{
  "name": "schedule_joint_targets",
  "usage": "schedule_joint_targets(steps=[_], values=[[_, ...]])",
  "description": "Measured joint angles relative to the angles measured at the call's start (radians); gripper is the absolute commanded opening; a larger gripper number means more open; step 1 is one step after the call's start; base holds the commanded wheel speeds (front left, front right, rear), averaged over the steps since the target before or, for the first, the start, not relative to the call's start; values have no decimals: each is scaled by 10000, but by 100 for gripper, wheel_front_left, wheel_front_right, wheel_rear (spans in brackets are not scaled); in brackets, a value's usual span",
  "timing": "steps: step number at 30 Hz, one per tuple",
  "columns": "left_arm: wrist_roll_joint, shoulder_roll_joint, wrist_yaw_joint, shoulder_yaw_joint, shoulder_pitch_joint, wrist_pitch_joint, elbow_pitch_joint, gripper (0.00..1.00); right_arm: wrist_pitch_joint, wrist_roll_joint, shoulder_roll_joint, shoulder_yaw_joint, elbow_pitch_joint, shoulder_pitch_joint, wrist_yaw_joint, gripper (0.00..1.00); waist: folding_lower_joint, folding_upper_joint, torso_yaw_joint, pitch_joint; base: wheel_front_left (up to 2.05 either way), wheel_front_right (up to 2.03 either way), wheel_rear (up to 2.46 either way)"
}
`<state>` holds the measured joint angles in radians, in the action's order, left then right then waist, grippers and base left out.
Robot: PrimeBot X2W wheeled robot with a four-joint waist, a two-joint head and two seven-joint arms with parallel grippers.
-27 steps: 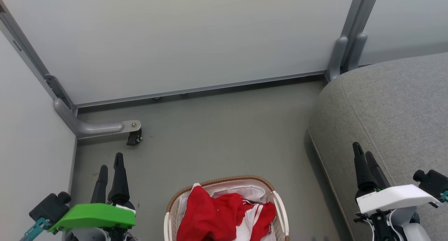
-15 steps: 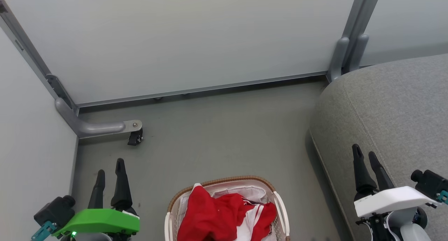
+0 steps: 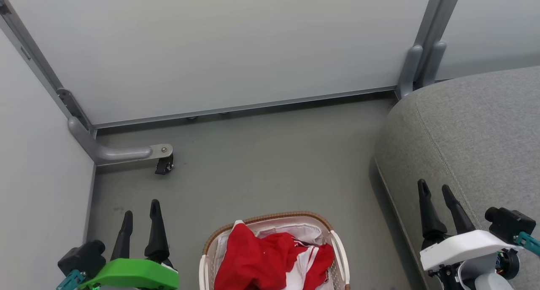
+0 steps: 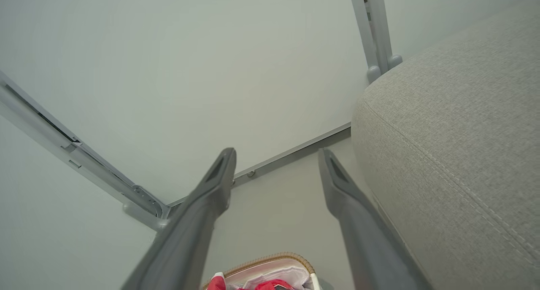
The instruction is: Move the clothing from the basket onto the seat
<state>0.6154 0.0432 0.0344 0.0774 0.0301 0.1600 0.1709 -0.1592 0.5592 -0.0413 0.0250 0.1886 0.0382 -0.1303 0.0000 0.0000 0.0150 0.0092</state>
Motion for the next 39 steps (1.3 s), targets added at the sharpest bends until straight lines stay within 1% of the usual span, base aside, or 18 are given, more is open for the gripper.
schedule_joint_targets(steps=[21, 33, 39], values=[[-1588, 17, -128, 426, 113, 460, 84, 100, -456, -2098, -33, -336, -132, -70, -2, 100, 0, 0, 76, 48, 0, 0, 0], [-2405, 27, -209, 593, 218, 711, 146, 100, -713, -3003, -42, -445, -169, -90, -2, 100, 0, 0, 95, 63, 0, 0, 0], [-2621, 33, -276, 671, 272, 811, 238, 100, -836, -3446, -48, -497, -184, -128, -2, 100, 0, 0, 108, 54, 0, 0, 0]])
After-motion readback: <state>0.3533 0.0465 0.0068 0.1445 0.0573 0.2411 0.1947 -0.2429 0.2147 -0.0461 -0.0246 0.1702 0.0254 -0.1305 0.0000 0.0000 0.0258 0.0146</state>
